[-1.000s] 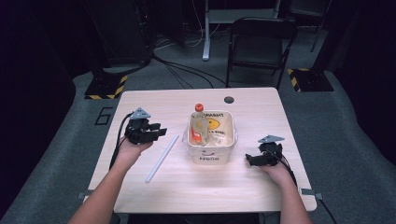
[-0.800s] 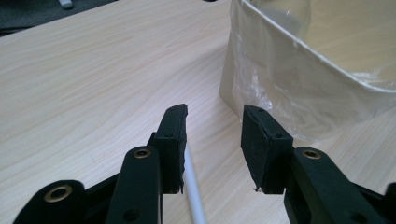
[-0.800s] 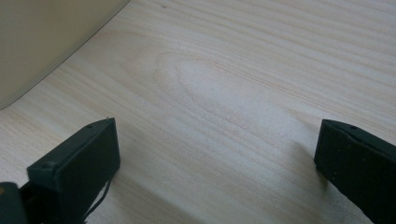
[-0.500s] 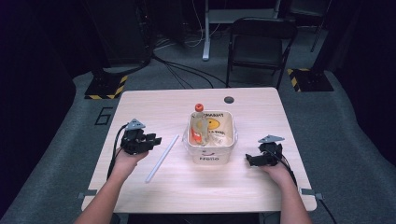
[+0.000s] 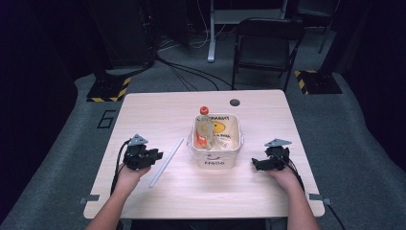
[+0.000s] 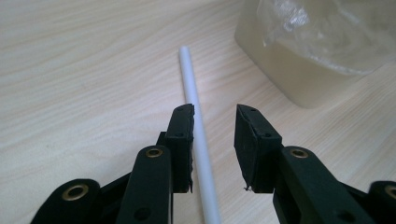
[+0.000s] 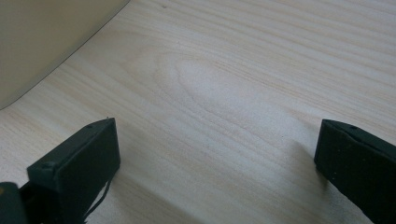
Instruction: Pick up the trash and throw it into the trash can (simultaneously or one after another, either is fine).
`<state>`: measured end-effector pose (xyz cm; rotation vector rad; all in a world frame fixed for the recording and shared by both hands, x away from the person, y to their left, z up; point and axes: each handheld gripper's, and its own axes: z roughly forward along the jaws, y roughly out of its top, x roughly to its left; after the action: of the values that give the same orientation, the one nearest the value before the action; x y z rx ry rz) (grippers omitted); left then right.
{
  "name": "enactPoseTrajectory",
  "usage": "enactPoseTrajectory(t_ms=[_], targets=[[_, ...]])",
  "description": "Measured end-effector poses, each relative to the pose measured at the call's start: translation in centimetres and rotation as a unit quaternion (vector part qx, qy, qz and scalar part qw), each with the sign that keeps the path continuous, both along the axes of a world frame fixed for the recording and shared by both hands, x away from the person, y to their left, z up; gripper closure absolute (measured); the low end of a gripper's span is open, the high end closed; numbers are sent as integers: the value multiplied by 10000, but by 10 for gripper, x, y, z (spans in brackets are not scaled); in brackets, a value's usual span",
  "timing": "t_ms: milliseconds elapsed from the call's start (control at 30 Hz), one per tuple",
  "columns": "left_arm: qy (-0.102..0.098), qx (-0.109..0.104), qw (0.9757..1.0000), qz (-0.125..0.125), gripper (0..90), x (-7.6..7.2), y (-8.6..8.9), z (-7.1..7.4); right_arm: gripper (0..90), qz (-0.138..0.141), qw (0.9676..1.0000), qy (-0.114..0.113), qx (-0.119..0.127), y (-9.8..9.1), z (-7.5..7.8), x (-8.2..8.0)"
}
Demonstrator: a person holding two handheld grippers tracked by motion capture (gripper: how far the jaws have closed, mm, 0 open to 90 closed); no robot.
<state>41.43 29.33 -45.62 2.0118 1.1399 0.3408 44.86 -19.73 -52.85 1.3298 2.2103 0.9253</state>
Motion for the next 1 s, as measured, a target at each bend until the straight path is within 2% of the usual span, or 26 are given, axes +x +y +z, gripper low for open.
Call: enactPoseTrajectory(t_ms=[433, 900, 1000], targets=[[229, 227, 9995, 45, 686, -5, -2, -19, 0, 4, 10000, -12, -4, 0, 0, 0], [467, 248, 9986, 89, 690, -10, -1, -38, 0, 8, 10000, -12, -1, 0, 0, 0], [455, 287, 9985, 106, 692, -10, -2, -40, 0, 9, 10000, -12, 0, 0, 0, 0]])
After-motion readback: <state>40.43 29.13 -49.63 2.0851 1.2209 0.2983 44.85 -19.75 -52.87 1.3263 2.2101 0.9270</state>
